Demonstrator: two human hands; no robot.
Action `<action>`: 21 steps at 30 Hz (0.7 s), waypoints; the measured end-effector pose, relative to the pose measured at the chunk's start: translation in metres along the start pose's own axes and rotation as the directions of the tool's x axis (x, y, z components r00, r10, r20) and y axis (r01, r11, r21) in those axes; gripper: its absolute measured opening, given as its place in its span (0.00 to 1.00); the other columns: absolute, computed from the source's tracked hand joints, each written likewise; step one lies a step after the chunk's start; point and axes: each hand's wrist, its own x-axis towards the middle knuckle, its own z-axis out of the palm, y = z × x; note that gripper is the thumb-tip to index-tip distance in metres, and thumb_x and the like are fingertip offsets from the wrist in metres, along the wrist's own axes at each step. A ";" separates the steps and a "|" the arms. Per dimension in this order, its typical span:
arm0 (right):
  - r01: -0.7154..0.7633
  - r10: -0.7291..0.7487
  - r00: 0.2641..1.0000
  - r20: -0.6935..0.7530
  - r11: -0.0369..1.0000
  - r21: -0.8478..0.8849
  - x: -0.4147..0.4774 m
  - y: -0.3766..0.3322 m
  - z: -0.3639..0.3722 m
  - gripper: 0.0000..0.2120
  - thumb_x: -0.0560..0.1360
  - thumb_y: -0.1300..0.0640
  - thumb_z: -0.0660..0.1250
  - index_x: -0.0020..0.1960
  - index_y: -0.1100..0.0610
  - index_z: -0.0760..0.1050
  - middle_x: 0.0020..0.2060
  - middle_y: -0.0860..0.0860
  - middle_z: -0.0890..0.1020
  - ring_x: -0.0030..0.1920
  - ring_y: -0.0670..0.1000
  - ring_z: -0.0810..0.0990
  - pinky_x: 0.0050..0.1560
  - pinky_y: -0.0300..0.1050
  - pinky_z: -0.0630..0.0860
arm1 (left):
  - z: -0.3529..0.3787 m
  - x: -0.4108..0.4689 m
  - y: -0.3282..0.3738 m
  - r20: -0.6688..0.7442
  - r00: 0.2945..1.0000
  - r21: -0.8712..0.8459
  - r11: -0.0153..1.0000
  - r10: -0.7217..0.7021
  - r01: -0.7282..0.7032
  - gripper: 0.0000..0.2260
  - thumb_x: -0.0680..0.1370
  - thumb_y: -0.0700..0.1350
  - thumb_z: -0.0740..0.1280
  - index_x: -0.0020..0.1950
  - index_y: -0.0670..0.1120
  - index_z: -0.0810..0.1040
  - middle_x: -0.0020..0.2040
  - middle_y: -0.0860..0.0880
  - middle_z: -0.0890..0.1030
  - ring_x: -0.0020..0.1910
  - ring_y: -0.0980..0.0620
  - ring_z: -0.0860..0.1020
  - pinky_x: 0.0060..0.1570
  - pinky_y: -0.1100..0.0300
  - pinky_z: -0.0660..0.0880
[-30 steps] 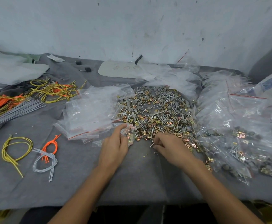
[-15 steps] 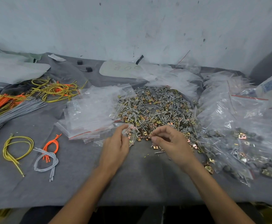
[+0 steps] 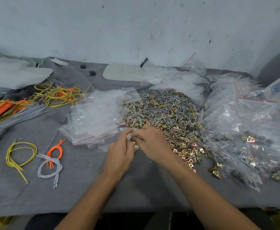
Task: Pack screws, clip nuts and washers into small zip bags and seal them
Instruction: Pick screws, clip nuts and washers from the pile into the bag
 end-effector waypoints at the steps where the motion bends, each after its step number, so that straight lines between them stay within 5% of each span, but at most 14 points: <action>1: 0.004 -0.003 1.000 0.027 0.999 -0.031 0.001 0.000 0.000 0.09 0.80 0.51 0.67 0.56 0.48 0.84 0.43 0.46 0.71 0.48 0.53 0.77 0.48 0.48 0.72 | 0.000 0.000 0.000 -0.003 1.000 -0.001 1.000 -0.001 0.001 0.20 0.75 0.55 0.53 0.65 0.61 0.71 0.33 0.58 0.77 0.40 0.51 0.78 0.37 0.55 0.70; 5: -0.046 0.051 0.997 -0.062 0.995 0.083 -0.003 0.010 -0.016 0.03 0.77 0.51 0.71 0.49 0.47 0.84 0.39 0.43 0.73 0.40 0.41 0.73 0.43 0.44 0.69 | 0.000 0.000 0.001 -0.018 1.000 0.008 1.000 0.005 -0.005 0.19 0.76 0.54 0.53 0.65 0.60 0.72 0.31 0.57 0.75 0.38 0.50 0.78 0.37 0.52 0.72; 9: -0.120 0.129 0.985 -0.116 0.990 0.078 -0.022 0.039 -0.043 0.09 0.77 0.45 0.70 0.42 0.48 0.78 0.36 0.42 0.77 0.38 0.40 0.74 0.38 0.39 0.68 | 0.001 0.000 -0.001 -0.026 1.000 0.006 1.000 0.017 -0.017 0.19 0.77 0.52 0.54 0.66 0.58 0.73 0.30 0.59 0.73 0.34 0.54 0.75 0.35 0.53 0.70; 21: -0.156 0.195 0.967 0.162 0.961 -0.227 -0.054 0.062 -0.039 0.04 0.78 0.47 0.69 0.52 0.46 0.79 0.47 0.43 0.75 0.51 0.48 0.77 0.52 0.49 0.75 | 0.000 0.000 0.000 0.000 1.000 0.014 1.000 0.006 -0.006 0.19 0.77 0.52 0.54 0.67 0.58 0.72 0.30 0.56 0.74 0.32 0.56 0.73 0.34 0.51 0.72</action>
